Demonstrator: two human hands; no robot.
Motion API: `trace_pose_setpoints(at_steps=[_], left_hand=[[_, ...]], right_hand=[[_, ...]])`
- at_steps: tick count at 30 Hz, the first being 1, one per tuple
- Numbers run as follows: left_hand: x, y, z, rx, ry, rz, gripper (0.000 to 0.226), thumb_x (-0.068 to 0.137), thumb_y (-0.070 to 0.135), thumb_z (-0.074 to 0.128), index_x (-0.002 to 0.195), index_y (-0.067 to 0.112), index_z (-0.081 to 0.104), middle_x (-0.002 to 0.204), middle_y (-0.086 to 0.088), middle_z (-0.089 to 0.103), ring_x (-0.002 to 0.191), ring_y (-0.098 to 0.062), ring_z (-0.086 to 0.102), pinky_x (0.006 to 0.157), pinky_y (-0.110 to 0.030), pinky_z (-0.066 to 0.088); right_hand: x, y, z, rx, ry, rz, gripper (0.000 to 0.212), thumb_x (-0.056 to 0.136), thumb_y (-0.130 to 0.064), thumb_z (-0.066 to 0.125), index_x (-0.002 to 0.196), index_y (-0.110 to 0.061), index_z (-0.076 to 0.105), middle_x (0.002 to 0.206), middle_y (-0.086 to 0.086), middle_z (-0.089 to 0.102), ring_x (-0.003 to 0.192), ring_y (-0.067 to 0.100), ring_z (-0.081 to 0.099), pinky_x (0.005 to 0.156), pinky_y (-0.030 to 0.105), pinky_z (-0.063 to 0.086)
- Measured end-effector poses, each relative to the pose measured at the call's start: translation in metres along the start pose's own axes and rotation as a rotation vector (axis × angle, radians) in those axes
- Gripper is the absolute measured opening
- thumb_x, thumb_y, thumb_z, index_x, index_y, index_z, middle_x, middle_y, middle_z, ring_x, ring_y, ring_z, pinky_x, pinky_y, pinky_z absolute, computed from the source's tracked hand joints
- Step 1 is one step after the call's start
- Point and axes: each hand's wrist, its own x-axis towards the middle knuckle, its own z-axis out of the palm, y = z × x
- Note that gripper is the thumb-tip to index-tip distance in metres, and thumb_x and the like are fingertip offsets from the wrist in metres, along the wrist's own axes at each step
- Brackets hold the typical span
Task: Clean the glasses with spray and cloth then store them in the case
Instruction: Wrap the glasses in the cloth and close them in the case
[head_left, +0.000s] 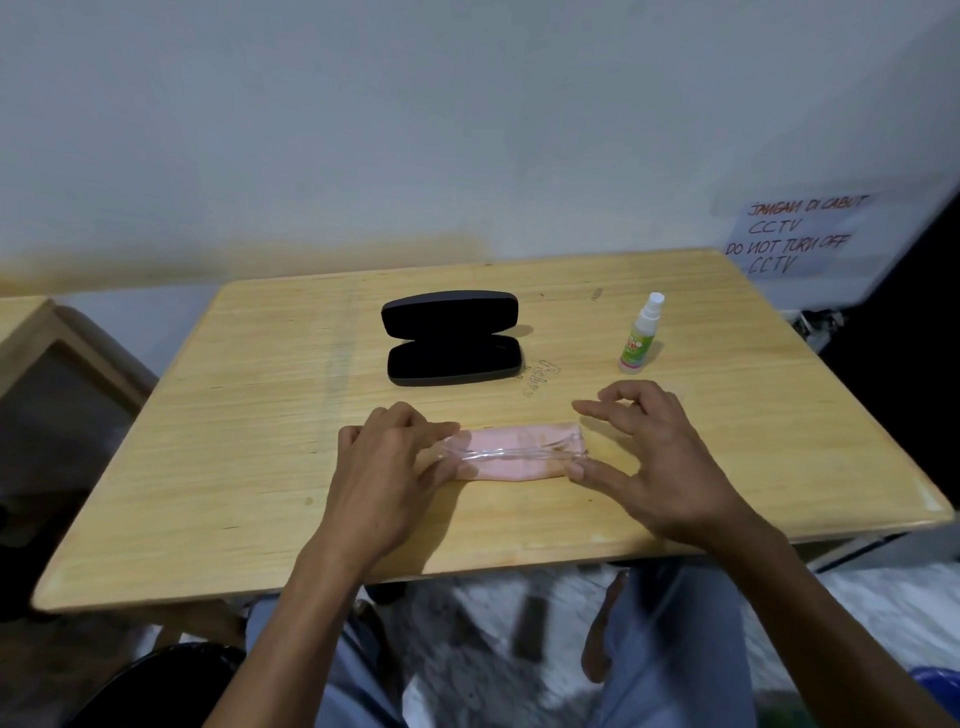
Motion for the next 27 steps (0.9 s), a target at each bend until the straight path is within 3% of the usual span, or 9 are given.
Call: trace_pose_setpoints(at_steps=[3, 6, 12, 16, 22, 27], left_hand=[[0.003, -0.006, -0.006, -0.010, -0.089, 0.002, 0.038, 0.085, 0.055, 0.063, 0.122, 0.046, 0.065, 0.099, 0.014, 0.049, 0.099, -0.006, 0.043, 0.084, -0.030, 0.021], [0.006, -0.007, -0.008, 0.012, -0.145, 0.002, 0.036, 0.086, 0.055, 0.062, 0.121, 0.048, 0.065, 0.103, 0.013, 0.047, 0.104, -0.007, 0.043, 0.088, -0.030, 0.021], [0.006, -0.007, -0.006, 0.057, -0.134, 0.023, 0.028, 0.089, 0.051, 0.062, 0.114, 0.042, 0.070, 0.107, 0.012, 0.046, 0.109, -0.009, 0.044, 0.087, -0.029, 0.016], [0.004, -0.008, -0.005, 0.088, -0.124, 0.065, 0.024, 0.089, 0.050, 0.060, 0.109, 0.043, 0.071, 0.105, 0.014, 0.046, 0.104, -0.009, 0.043, 0.087, -0.030, 0.016], [0.001, -0.014, 0.000, 0.093, -0.055, 0.107, 0.025, 0.087, 0.054, 0.059, 0.102, 0.043, 0.075, 0.099, 0.017, 0.050, 0.094, -0.008, 0.043, 0.082, -0.031, 0.018], [-0.002, -0.016, -0.001, 0.089, -0.022, 0.106, 0.025, 0.085, 0.053, 0.059, 0.100, 0.042, 0.076, 0.099, 0.017, 0.052, 0.094, -0.010, 0.045, 0.084, -0.034, 0.020]], right_hand=[[0.006, 0.004, 0.001, -0.104, -0.103, -0.012, 0.062, 0.084, -0.056, 0.068, 0.141, -0.038, 0.053, 0.138, -0.012, 0.040, 0.112, 0.002, 0.029, 0.102, 0.035, 0.040], [0.009, 0.007, 0.002, -0.130, -0.147, -0.025, 0.051, 0.087, -0.053, 0.066, 0.135, -0.037, 0.058, 0.140, -0.010, 0.042, 0.112, 0.006, 0.031, 0.103, 0.040, 0.042], [0.004, 0.010, 0.006, -0.093, -0.091, -0.092, 0.027, 0.086, -0.040, 0.074, 0.110, -0.029, 0.072, 0.122, -0.012, 0.050, 0.107, 0.014, 0.043, 0.090, 0.034, 0.043], [0.002, 0.010, 0.012, -0.019, -0.008, -0.116, 0.013, 0.084, -0.031, 0.077, 0.096, -0.026, 0.075, 0.108, -0.012, 0.056, 0.100, 0.008, 0.044, 0.081, 0.019, 0.039], [0.001, 0.010, 0.015, 0.030, 0.030, -0.127, 0.013, 0.083, -0.032, 0.076, 0.092, -0.023, 0.077, 0.101, -0.011, 0.061, 0.096, 0.007, 0.048, 0.078, 0.013, 0.038], [0.004, 0.006, 0.013, 0.058, 0.029, -0.139, 0.018, 0.084, -0.037, 0.071, 0.094, -0.022, 0.077, 0.101, -0.013, 0.060, 0.098, 0.012, 0.052, 0.079, 0.022, 0.044]])
